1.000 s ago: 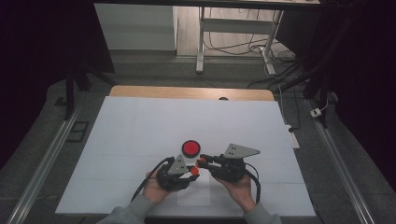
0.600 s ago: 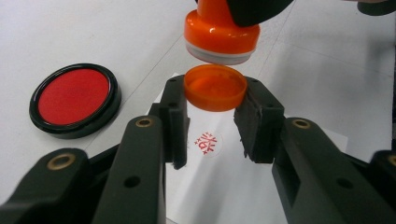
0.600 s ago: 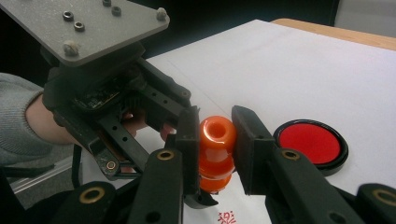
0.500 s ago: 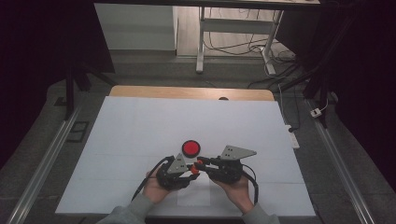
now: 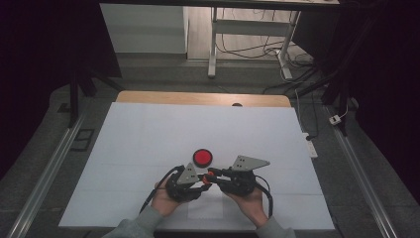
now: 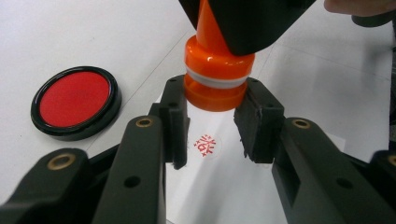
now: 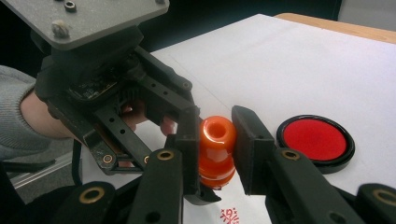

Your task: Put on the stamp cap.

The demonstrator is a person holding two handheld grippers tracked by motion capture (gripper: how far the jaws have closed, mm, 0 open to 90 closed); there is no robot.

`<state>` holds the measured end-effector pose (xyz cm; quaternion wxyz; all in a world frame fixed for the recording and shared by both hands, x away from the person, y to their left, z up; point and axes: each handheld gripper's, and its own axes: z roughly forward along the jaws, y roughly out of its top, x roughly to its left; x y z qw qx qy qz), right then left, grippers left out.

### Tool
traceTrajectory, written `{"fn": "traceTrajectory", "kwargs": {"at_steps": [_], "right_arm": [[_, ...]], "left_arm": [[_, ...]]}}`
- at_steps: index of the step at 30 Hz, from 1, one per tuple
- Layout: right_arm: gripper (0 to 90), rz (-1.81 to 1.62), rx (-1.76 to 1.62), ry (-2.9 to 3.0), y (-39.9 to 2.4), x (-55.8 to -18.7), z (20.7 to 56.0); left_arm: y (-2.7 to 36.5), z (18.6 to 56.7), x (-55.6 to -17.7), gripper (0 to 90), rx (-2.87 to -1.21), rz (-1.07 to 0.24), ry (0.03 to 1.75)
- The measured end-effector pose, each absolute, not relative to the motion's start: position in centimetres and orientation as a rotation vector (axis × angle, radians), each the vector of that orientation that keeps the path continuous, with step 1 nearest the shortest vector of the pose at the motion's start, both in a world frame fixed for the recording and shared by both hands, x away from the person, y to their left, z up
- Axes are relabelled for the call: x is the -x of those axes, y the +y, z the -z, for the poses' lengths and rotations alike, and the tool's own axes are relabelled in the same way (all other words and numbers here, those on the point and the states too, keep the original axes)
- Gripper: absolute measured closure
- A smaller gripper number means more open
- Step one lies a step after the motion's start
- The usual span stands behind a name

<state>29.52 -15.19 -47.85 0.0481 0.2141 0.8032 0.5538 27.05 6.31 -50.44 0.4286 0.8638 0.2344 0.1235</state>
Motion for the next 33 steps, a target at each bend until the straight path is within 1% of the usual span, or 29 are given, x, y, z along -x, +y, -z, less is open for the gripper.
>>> {"fn": "traceTrajectory", "kwargs": {"at_steps": [33], "right_arm": [[72.2,-1.687,-0.646,2.449,-15.12,-29.51,48.04]], "left_arm": [[6.34,50.12,-26.79,65.4,-2.135,-0.337,0.582]]}}
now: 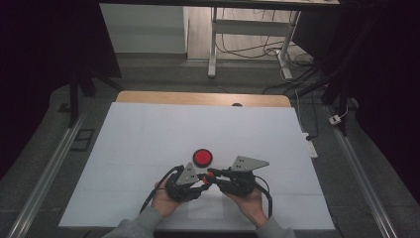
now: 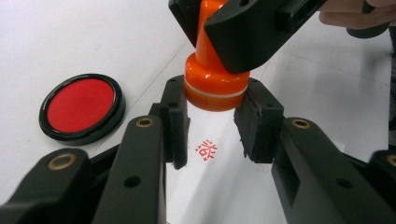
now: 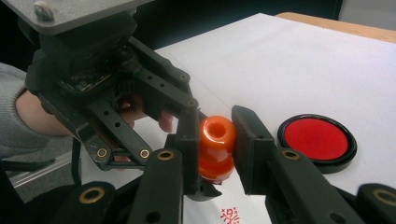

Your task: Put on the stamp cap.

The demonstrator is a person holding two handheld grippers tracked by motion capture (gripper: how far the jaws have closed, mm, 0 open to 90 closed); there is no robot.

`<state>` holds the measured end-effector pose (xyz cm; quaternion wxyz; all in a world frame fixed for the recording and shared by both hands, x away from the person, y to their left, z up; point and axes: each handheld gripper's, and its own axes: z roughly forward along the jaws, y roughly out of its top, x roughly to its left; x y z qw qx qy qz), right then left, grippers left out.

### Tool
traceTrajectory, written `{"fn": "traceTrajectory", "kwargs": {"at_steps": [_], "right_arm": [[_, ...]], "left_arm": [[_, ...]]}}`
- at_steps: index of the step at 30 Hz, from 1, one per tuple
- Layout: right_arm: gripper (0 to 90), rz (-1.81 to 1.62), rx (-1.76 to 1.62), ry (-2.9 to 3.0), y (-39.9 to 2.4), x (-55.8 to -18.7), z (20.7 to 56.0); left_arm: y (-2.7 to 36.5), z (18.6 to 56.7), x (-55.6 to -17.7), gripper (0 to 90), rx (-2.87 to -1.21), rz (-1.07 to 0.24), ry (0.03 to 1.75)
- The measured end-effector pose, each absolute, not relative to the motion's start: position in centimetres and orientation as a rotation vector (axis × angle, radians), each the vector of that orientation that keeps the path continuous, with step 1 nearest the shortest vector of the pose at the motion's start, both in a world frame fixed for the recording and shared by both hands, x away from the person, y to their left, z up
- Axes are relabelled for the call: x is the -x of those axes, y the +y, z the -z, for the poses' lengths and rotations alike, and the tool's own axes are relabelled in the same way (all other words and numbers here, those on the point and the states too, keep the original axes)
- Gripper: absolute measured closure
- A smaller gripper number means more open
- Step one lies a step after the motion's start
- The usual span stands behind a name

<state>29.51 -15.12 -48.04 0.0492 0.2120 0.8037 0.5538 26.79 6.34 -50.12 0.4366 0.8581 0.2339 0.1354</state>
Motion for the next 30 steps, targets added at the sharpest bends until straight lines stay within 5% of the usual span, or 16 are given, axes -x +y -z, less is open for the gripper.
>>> {"fn": "traceTrajectory", "kwargs": {"at_steps": [30], "right_arm": [[72.8,-1.638,-0.574,2.434,-14.98,-28.87,48.35]], "left_arm": [[5.98,50.4,-26.31,65.7,-2.132,-0.352,0.606]]}}
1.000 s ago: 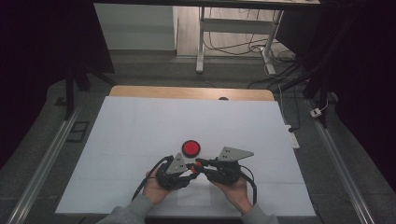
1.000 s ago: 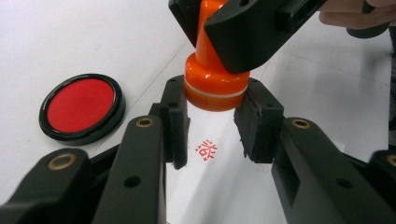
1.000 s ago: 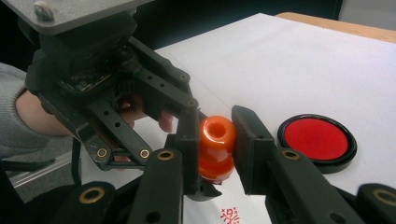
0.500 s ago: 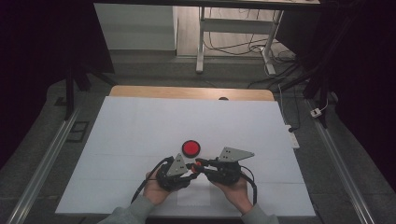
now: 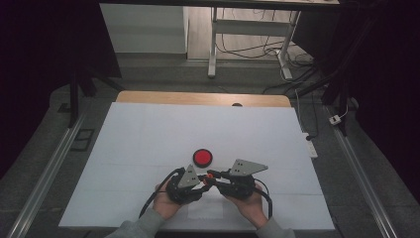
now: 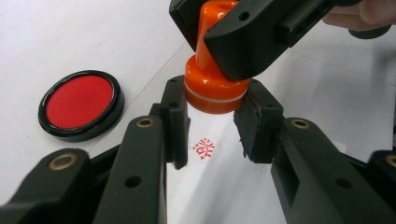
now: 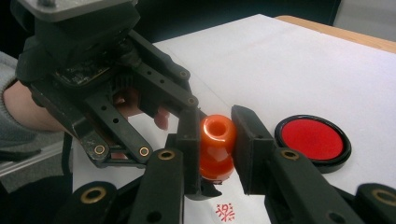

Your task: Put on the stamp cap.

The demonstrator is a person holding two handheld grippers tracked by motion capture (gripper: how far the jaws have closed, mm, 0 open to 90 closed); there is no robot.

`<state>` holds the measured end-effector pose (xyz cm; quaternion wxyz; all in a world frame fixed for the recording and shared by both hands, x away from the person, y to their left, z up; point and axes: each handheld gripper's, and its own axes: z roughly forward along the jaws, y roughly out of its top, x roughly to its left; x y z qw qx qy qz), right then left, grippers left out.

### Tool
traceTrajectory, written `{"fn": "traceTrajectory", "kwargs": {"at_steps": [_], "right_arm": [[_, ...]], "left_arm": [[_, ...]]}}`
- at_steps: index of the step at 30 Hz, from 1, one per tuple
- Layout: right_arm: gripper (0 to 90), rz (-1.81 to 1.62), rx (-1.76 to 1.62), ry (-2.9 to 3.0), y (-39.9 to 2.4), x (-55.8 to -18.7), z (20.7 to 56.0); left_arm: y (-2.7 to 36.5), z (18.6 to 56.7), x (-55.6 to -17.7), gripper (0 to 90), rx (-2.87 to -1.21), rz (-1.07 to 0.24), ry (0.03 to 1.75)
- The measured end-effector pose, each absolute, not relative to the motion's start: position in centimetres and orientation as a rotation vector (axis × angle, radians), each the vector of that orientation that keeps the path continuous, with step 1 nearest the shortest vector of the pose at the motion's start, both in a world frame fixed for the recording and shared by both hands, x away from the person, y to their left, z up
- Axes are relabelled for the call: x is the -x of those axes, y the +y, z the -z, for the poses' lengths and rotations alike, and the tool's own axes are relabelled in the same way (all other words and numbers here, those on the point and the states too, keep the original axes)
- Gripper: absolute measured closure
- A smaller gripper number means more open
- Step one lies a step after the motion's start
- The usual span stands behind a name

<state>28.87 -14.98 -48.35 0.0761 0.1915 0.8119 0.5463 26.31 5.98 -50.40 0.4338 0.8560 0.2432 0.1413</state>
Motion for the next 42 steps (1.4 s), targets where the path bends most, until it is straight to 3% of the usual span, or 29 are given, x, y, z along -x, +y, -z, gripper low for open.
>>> {"fn": "traceTrajectory", "kwargs": {"at_steps": [42], "right_arm": [[72.8,-1.663,-0.553,2.422,-15.0,-28.74,48.12]], "left_arm": [[6.36,49.95,-26.31,65.4,-2.13,-0.346,0.577]]}}
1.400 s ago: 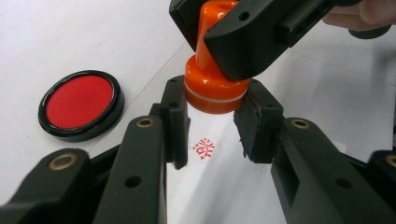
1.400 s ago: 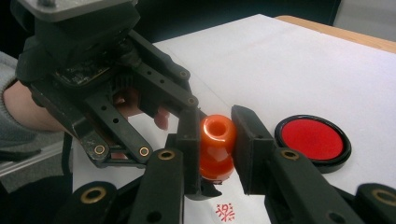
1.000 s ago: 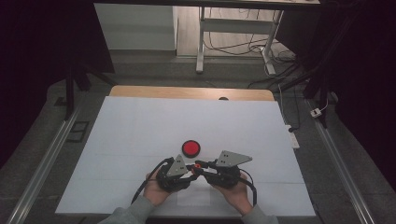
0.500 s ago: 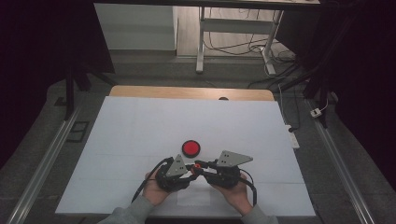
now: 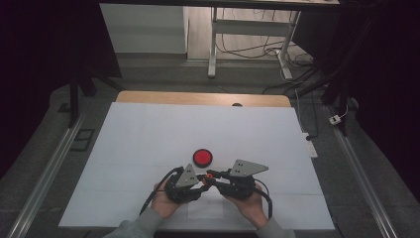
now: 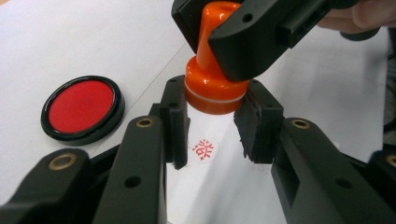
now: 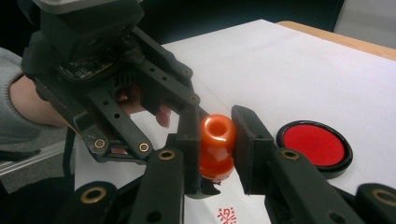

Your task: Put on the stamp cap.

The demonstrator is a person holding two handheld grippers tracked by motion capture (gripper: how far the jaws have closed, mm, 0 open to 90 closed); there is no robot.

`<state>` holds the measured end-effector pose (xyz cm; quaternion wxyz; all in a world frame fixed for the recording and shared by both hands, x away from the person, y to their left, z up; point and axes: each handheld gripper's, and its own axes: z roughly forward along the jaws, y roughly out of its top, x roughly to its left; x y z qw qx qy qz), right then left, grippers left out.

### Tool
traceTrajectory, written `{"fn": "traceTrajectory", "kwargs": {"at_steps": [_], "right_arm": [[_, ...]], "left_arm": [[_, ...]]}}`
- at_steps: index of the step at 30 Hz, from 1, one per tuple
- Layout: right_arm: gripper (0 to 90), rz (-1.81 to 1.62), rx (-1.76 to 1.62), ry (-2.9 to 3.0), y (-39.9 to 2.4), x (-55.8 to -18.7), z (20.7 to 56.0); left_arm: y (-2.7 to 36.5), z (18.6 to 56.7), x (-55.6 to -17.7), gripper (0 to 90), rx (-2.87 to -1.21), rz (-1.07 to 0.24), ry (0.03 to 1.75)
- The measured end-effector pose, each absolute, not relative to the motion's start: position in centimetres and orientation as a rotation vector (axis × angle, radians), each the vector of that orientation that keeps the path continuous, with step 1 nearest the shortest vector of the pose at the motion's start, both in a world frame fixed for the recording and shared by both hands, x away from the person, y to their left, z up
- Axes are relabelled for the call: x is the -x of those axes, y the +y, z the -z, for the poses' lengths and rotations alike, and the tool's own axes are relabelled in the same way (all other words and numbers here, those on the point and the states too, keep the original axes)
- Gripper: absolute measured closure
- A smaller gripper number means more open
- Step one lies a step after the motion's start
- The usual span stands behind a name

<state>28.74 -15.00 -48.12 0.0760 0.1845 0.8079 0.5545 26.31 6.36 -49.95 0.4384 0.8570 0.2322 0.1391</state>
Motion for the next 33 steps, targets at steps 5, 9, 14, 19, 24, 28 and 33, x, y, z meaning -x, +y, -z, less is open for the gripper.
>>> {"fn": "traceTrajectory", "kwargs": {"at_steps": [5,9,14,19,24,28,33], "right_arm": [[72.6,-1.64,-0.558,2.422,-14.92,-28.69,48.2],[72.5,-1.68,-0.569,2.414,-15.12,-28.86,48.2],[72.5,-1.676,-0.557,2.406,-15.13,-28.76,48.15],[72.5,-1.68,-0.554,2.402,-15.15,-28.74,48.1],[72.5,-1.685,-0.555,2.399,-15.24,-28.74,48.05],[72.5,-1.694,-0.553,2.397,-15.24,-28.73,48.02],[72.5,-1.692,-0.549,2.397,-15.23,-28.71,47.98]], "left_arm": [[6.35,50.33,-26.37,65.3,-2.118,-0.351,0.575],[6.43,50.26,-26.36,65.2,-2.107,-0.355,0.569],[6.41,50.26,-26.36,64.9,-2.106,-0.355,0.567],[6.42,50.27,-26.38,64.3,-2.102,-0.354,0.568],[6.45,50.36,-26.5,62.0,-2.099,-0.345,0.58],[6.45,50.5,-26.6,57.3,-2.109,-0.341,0.586],[6.53,50.64,-26.74,52.3,-2.108,-0.326,0.595]]}}
